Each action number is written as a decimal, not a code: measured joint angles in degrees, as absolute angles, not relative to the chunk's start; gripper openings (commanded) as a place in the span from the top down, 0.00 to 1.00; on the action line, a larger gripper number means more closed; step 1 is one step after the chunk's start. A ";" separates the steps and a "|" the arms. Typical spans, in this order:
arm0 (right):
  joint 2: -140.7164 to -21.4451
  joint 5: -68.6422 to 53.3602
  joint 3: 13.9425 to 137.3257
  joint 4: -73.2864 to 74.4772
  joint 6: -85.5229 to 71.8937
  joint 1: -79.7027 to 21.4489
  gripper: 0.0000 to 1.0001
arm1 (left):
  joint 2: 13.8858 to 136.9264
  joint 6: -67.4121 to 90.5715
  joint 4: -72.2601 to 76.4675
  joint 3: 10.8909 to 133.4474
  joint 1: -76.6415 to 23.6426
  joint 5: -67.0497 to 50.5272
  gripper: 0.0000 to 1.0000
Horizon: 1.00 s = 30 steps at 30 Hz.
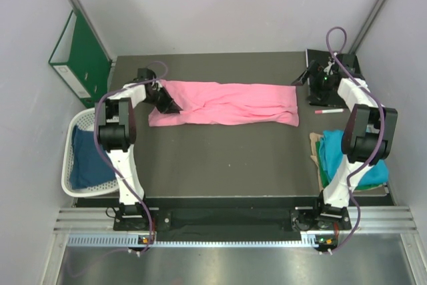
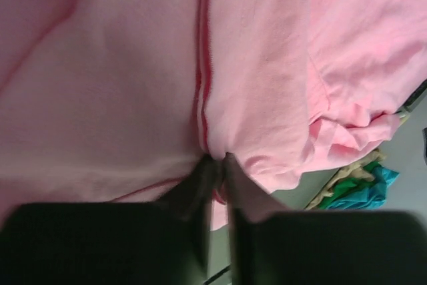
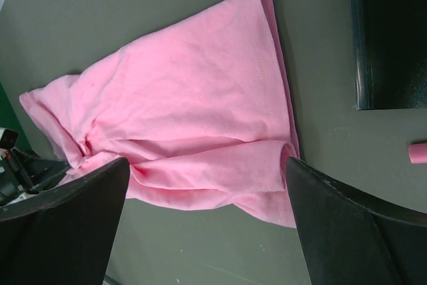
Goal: Fold and stack the t-shirts
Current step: Fold the other side of the tshirt into a rectangle
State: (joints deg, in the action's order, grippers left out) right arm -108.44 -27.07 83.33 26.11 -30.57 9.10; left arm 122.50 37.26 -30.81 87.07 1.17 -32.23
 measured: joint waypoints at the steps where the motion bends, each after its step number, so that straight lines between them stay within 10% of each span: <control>1: -108.53 -27.07 83.35 26.15 -30.70 9.10 0.00 | 122.52 37.21 -30.89 87.24 0.95 -32.34 1.00; 20: -111.63 -25.21 84.53 28.95 -31.79 8.10 0.01 | 128.53 44.95 -28.97 110.02 0.71 -35.83 1.00; 21: -111.83 -24.88 84.49 29.74 -31.66 7.99 0.01 | 130.13 46.13 -28.05 111.68 0.75 -36.27 0.96; 23: -111.96 -24.32 84.09 30.83 -31.51 7.79 0.02 | 133.36 48.10 -26.72 114.41 0.91 -36.84 0.49; 24: -111.96 -24.01 83.68 31.35 -31.40 7.64 0.03 | 135.22 48.93 -26.02 115.66 1.02 -37.19 0.08; 30: -111.96 -22.68 80.49 33.82 -30.96 6.39 0.19 | 142.63 52.93 -25.26 119.74 2.04 -38.87 0.01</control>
